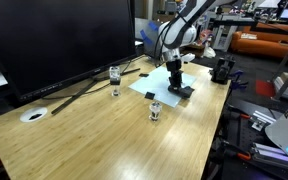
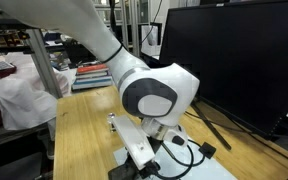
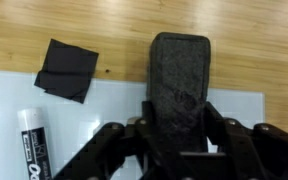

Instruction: Erase the whiteboard with the duster

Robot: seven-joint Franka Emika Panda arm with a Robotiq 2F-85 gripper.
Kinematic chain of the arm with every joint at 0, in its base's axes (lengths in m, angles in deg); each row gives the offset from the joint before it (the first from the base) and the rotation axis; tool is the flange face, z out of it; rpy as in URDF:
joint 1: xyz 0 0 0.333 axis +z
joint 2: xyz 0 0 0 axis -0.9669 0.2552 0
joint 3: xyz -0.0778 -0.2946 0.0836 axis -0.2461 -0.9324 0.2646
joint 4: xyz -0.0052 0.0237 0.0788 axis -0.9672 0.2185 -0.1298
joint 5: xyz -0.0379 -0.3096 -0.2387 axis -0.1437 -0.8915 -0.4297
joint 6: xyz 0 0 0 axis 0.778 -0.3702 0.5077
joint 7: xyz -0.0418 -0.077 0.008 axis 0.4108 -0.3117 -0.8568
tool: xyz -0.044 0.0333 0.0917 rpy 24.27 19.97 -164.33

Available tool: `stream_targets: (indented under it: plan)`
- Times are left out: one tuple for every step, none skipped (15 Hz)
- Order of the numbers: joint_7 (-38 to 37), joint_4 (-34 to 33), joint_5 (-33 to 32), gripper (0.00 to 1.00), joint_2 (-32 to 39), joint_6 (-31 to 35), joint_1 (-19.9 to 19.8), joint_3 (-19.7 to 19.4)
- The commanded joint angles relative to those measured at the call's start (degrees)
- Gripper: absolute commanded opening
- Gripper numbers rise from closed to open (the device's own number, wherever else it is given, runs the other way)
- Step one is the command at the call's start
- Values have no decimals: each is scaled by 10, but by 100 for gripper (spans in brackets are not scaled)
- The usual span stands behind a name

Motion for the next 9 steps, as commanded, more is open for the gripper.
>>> stream_targets:
  plan:
    - [35, -52, -23, 26, 28, -50, -18, 4]
    - [42, -63, -28, 26, 33, -57, -21, 4]
    - [48, -73, -32, 26, 38, -65, -25, 4]
    - [53, -84, -36, 26, 43, -73, -27, 4]
    - [58, -93, -38, 26, 49, -79, -30, 5]
    - [63, -102, -40, 26, 56, -86, -32, 6]
    - [68, -110, -41, 26, 62, -90, -33, 7]
    - [73, -118, -40, 26, 70, -93, -34, 9]
    - [77, -124, -38, 26, 77, -94, -34, 10]
